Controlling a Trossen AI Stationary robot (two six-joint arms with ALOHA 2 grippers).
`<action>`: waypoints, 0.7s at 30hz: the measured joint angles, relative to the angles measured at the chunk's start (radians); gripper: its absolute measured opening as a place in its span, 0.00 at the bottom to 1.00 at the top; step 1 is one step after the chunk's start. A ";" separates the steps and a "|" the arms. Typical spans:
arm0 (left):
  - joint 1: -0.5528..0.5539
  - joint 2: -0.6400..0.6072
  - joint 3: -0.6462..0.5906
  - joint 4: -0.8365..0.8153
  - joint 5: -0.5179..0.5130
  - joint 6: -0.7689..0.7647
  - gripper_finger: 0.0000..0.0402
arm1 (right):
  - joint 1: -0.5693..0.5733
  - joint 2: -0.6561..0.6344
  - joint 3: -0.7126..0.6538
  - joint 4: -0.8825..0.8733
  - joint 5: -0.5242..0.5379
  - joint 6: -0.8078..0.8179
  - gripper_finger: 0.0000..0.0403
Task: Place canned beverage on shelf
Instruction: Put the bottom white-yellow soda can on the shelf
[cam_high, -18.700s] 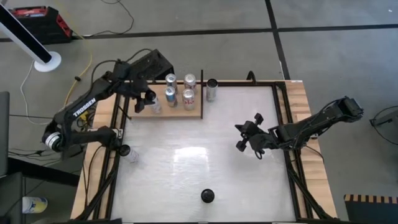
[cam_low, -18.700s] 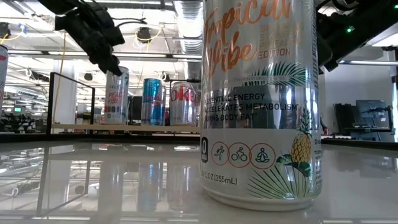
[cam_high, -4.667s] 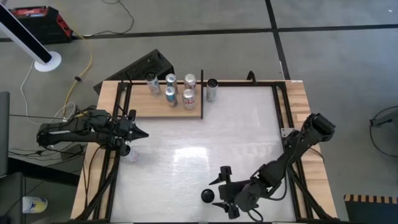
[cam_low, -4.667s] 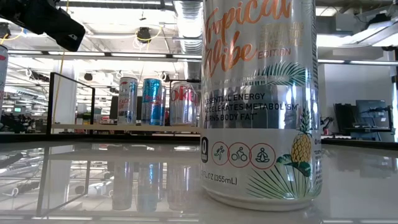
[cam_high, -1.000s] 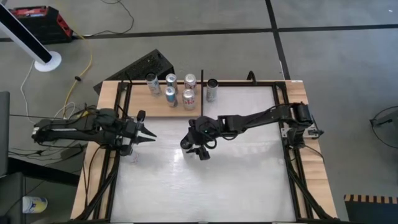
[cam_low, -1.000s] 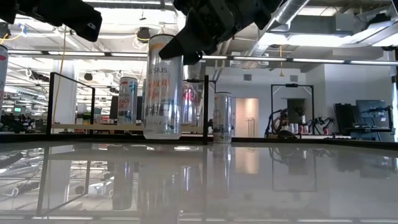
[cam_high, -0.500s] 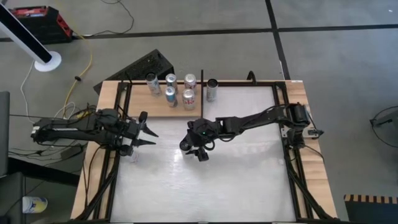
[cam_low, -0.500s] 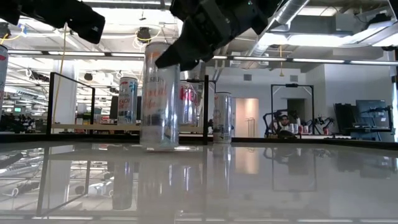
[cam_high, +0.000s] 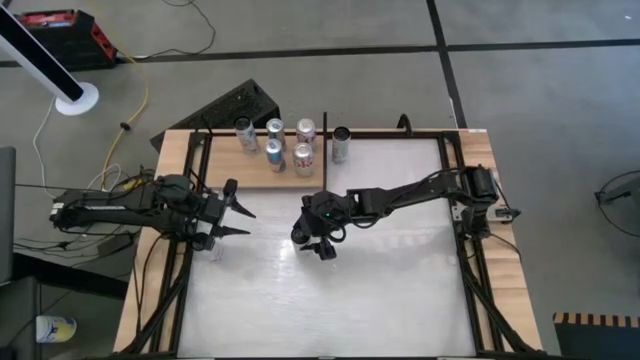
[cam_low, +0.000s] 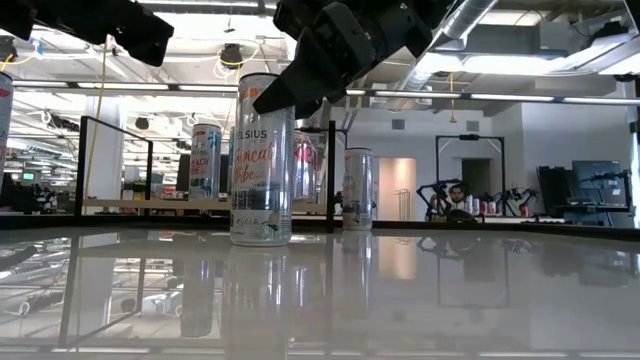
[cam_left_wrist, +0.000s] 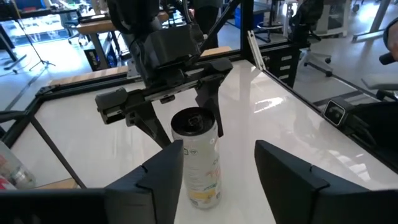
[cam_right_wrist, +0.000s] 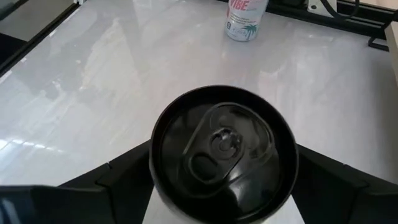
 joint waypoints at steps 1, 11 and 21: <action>0.000 0.000 0.000 0.000 0.000 0.000 0.48 | 0.000 0.000 0.000 0.000 0.000 0.001 0.87; 0.000 0.029 0.000 0.006 -0.002 -0.009 0.59 | 0.000 -0.060 0.000 -0.080 0.004 0.028 0.87; 0.000 0.158 0.003 0.160 -0.006 -0.011 0.68 | 0.000 -0.160 -0.001 -0.291 0.005 0.104 0.87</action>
